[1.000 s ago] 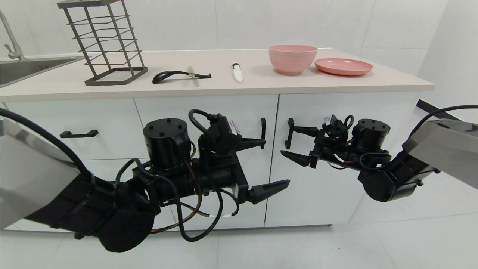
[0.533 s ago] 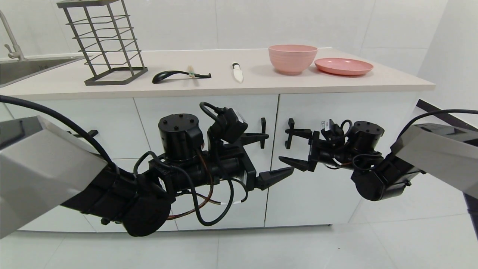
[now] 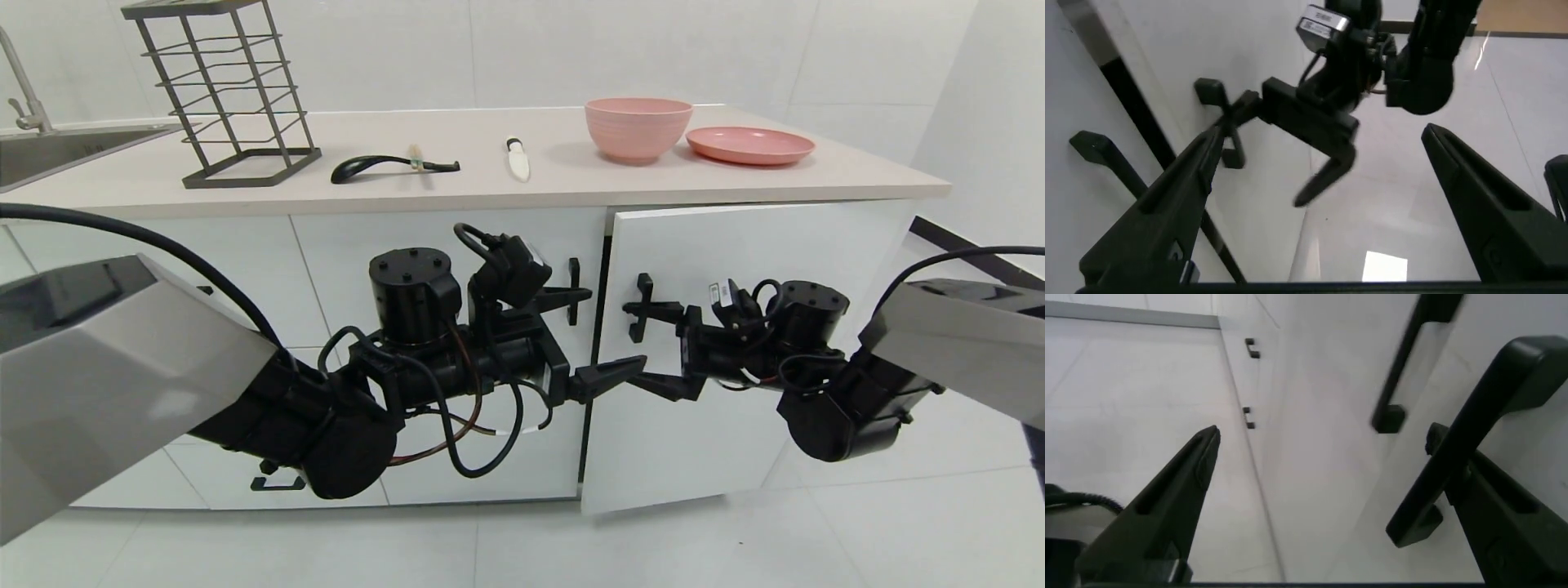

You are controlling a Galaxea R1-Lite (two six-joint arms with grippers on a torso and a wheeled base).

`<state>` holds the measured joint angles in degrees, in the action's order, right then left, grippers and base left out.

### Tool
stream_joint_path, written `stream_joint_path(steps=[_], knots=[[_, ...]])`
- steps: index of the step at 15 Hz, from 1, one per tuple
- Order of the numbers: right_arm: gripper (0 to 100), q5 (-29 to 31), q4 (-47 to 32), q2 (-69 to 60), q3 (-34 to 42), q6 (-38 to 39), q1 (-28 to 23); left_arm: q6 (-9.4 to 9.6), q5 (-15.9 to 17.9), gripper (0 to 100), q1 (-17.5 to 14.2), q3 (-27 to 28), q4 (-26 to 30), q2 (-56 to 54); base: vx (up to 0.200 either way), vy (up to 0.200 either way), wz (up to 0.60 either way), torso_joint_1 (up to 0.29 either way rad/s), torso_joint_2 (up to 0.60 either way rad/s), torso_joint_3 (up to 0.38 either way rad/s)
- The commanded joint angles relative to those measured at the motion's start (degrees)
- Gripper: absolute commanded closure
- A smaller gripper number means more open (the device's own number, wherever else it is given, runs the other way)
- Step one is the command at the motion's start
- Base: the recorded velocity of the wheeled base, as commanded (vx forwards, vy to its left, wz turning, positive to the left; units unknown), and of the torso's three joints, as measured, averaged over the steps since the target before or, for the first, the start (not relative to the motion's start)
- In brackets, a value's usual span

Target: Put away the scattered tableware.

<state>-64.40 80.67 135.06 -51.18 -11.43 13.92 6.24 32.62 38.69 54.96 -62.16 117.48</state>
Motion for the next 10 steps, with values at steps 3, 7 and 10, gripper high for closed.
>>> stream_joint_path(steps=[3,7,10], knots=[[0,-2.9,1.9,-12.9,18.0,-0.1,0.3,0.00,-2.5,0,0.8,1.6,-0.2,2.6,0.000,0.000,0.00,0.000,0.00,0.000],[0,-4.4,3.3,-18.4,26.0,0.0,0.1,-0.09,-2.7,0,2.3,5.8,-0.1,4.9,0.000,0.000,0.00,0.000,0.00,0.000],[0,-5.4,3.4,-19.7,29.0,-0.1,0.1,-0.70,-2.7,0,4.5,9.0,0.2,7.2,0.000,0.000,0.00,0.000,0.00,0.000]])
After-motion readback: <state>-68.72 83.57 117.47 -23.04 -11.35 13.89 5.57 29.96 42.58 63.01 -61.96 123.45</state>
